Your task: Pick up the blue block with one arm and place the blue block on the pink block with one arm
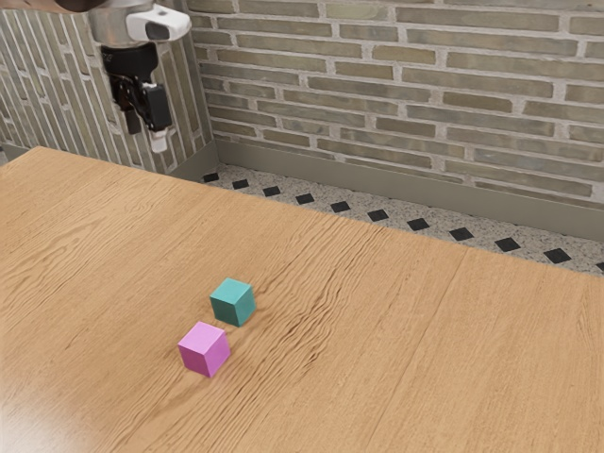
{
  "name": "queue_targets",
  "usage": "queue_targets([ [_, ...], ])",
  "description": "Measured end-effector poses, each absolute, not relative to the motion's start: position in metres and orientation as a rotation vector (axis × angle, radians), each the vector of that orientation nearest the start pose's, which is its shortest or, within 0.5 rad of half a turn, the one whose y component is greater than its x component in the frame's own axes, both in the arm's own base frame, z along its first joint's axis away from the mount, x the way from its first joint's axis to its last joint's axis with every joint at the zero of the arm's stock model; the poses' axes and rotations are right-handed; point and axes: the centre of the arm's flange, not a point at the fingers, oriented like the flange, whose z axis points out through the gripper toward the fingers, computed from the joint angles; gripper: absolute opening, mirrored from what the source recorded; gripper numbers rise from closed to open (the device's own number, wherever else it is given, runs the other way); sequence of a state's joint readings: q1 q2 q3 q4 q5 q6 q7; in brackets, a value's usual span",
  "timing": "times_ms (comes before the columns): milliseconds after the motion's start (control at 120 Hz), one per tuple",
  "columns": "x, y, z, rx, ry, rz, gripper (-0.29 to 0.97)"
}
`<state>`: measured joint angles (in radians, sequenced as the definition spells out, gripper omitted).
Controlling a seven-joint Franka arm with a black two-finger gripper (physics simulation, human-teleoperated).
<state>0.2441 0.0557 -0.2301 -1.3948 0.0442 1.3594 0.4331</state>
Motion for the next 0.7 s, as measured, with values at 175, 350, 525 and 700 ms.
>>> queue_targets([
  [175,0.548,0.019,0.658,-3.047,0.728,0.156,0.68],
  [350,0.548,0.022,0.657,-3.036,0.790,0.162,0.68],
  [525,0.510,0.012,0.753,-2.962,0.800,-0.091,0.68],
  [700,0.575,-0.067,0.657,-2.936,0.984,0.178,0.68],
])
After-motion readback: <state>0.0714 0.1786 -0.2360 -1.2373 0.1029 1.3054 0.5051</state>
